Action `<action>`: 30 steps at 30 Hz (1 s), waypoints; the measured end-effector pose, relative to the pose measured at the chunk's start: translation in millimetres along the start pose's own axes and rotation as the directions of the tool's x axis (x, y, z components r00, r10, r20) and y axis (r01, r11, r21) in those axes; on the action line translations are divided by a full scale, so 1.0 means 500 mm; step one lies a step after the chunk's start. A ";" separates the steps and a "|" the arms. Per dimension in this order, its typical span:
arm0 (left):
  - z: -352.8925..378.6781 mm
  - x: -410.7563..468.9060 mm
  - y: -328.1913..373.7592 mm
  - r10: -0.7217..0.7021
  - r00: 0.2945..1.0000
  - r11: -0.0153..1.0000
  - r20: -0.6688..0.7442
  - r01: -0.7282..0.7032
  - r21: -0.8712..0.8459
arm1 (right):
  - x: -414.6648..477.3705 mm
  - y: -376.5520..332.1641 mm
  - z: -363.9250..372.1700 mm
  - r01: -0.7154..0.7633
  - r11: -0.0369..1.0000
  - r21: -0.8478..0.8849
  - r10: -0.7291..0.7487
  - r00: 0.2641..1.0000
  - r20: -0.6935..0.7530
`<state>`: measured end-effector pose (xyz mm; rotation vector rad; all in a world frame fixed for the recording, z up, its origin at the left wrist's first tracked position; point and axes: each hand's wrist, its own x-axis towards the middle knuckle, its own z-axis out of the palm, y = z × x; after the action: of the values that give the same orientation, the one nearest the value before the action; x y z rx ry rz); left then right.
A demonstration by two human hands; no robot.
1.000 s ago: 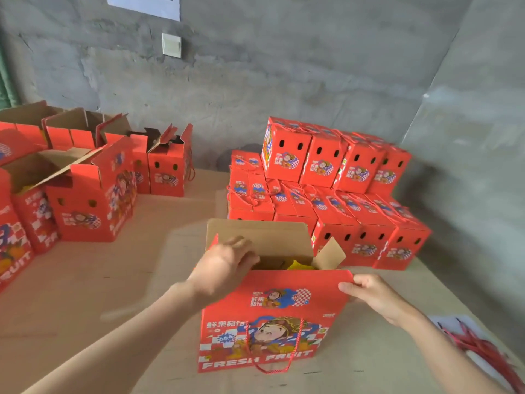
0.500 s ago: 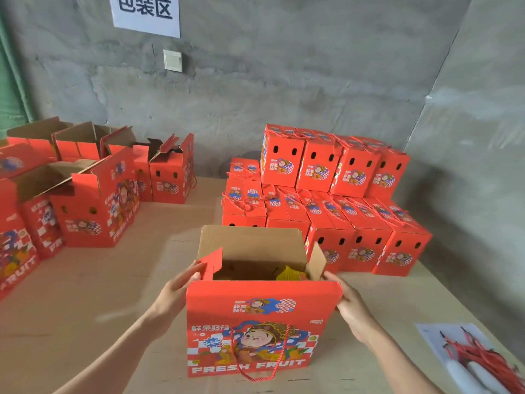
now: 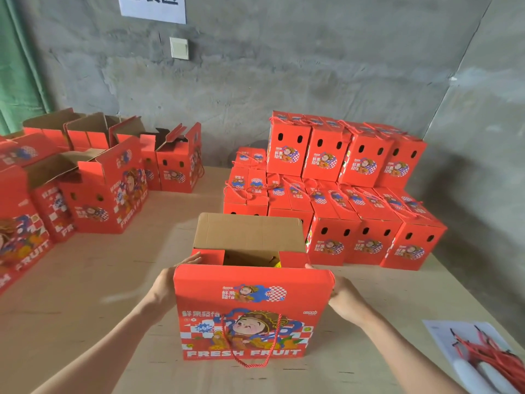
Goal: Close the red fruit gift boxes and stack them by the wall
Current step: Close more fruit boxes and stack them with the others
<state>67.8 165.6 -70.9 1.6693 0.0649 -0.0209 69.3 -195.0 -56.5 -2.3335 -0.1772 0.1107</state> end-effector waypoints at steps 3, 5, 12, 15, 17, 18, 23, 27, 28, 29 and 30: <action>0.002 -0.008 0.008 0.004 1.000 1.000 -0.004 -0.003 0.016 | 0.001 0.004 -0.010 0.025 0.994 0.103 -0.042 0.986 0.162; 0.002 -0.011 0.009 0.006 1.000 1.000 -0.019 -0.006 -0.007 | -0.008 -0.013 -0.022 -0.074 0.968 0.241 0.018 0.974 0.228; -0.002 0.003 -0.003 -0.026 0.998 0.999 -0.056 0.025 -0.022 | -0.023 0.010 -0.021 -0.176 0.778 0.603 -0.066 0.932 0.357; -0.003 0.010 -0.001 -0.064 0.991 0.998 -0.118 0.062 -0.018 | -0.032 0.001 -0.016 -0.126 0.835 0.535 -0.058 0.948 0.314; -0.002 0.012 -0.009 -0.091 0.988 0.995 -0.127 0.086 -0.043 | -0.030 -0.001 -0.008 -0.055 0.867 0.495 -0.061 0.975 0.214; 0.000 0.011 -0.015 -0.103 0.986 0.993 -0.131 0.096 -0.061 | -0.027 -0.001 -0.003 -0.017 0.880 0.474 -0.062 0.987 0.150; 0.015 0.004 -0.010 -0.171 0.975 0.953 -0.145 0.126 -0.276 | -0.013 -0.035 0.028 0.138 0.943 0.302 -0.113 0.989 -0.100; 0.012 0.002 -0.006 -0.205 0.978 0.897 -0.040 0.171 -0.408 | 0.001 -0.036 0.056 0.149 0.989 0.003 -0.143 0.950 -0.277; 0.013 0.001 -0.007 -0.175 0.985 0.909 -0.016 0.155 -0.388 | 0.004 -0.035 0.064 0.137 0.990 -0.030 -0.140 0.936 -0.324; 0.014 -0.001 -0.006 -0.137 0.990 0.928 -0.023 0.120 -0.353 | 0.008 -0.034 0.071 0.134 0.989 -0.066 -0.149 0.920 -0.361; 0.016 -0.003 -0.005 -0.096 0.994 0.947 -0.051 0.075 -0.314 | 0.013 -0.033 0.077 0.133 0.986 -0.101 -0.162 0.906 -0.391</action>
<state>66.5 158.1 -74.2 1.3497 0.1813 -0.0206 69.0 -155.6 -71.5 -2.3488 -0.1541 -0.4523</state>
